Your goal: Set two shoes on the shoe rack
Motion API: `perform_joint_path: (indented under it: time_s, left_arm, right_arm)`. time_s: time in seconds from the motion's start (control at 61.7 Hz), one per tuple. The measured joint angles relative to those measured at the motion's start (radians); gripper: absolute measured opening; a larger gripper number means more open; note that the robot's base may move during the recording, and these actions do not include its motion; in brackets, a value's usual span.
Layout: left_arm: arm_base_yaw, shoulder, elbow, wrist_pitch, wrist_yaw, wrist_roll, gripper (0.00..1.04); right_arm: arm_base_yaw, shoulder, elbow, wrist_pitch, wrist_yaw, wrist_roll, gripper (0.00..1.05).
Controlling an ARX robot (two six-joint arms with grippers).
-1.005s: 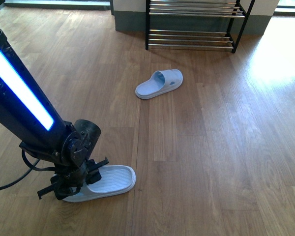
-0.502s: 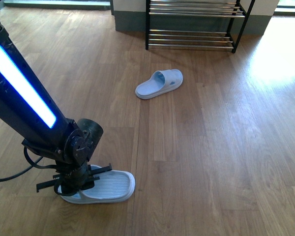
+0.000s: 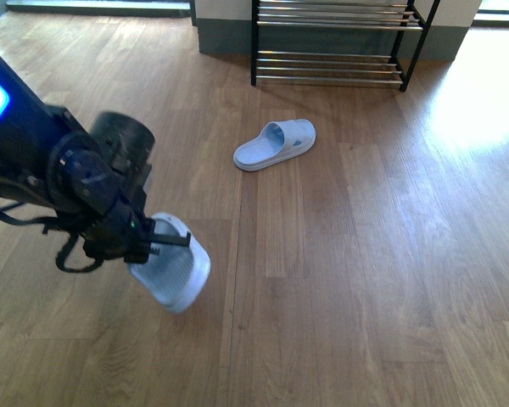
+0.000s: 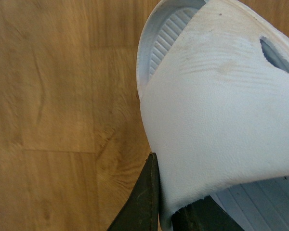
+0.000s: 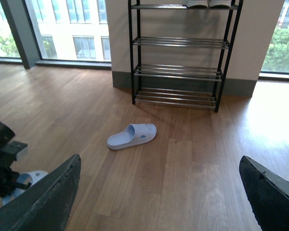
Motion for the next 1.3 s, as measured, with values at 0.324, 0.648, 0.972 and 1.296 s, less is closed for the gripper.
perform_joint_path:
  time_s: [0.324,0.648,0.972,1.296]
  left_arm:
    - [0.151,-0.539,-0.322,0.154,0.010,0.165,0.02]
    - [0.224,-1.231,-0.806,0.315,0.072,0.230,0.02]
    - [0.394,-1.737,-1.082,0.227,0.194,0.180,0.02]
    - [0.493,-1.765,-1.153,0.511,0.249,0.174,0.02]
  right_arm:
    - [0.000,0.000,0.000,0.000,0.000,0.000,0.95]
    - [0.000,0.000,0.000,0.000,0.000,0.000,0.95]
    - [0.000,0.000,0.000,0.000,0.000,0.000,0.95]
    - [0.000,0.000,0.000,0.000,0.000,0.000,0.95]
